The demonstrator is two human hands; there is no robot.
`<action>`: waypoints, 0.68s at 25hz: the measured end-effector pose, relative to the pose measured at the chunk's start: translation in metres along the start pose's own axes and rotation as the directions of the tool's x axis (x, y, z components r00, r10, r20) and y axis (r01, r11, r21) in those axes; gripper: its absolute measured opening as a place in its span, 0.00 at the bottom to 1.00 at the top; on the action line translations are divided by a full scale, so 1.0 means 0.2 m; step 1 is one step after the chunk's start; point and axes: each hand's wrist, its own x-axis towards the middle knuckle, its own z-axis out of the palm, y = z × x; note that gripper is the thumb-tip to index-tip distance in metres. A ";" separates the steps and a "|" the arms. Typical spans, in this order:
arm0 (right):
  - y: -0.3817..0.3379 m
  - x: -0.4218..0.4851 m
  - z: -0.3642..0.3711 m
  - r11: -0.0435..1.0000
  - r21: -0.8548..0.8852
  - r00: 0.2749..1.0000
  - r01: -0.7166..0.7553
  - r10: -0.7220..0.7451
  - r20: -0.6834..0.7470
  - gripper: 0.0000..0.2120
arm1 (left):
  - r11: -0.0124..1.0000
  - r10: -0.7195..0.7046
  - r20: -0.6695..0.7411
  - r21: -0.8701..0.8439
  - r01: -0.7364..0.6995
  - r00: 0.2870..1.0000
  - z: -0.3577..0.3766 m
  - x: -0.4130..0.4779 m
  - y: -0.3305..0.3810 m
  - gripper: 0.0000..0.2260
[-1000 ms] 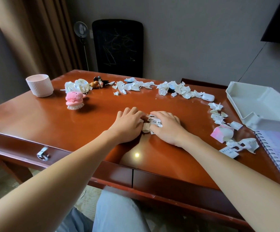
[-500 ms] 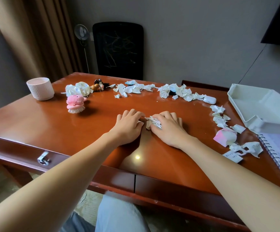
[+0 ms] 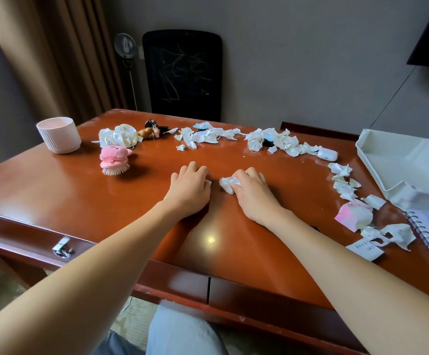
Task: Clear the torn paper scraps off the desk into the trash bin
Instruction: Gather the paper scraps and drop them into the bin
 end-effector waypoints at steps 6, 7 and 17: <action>-0.03 0.10 0.04 0.987 -0.149 0.997 0.059 -0.067 -0.049 0.08 | 0.997 -0.064 -0.033 -0.044 0.062 0.997 0.00 0.08 -0.06 0.09; -0.03 0.12 0.04 0.992 -0.102 0.995 0.074 -0.081 -0.063 0.07 | 0.997 -0.066 -0.050 -0.043 0.064 0.997 0.01 0.10 -0.08 0.09; -0.02 0.39 0.10 0.988 0.155 0.989 0.016 0.007 -0.146 0.11 | 0.989 -0.042 -0.195 -0.148 0.013 0.980 0.03 0.30 -0.17 0.08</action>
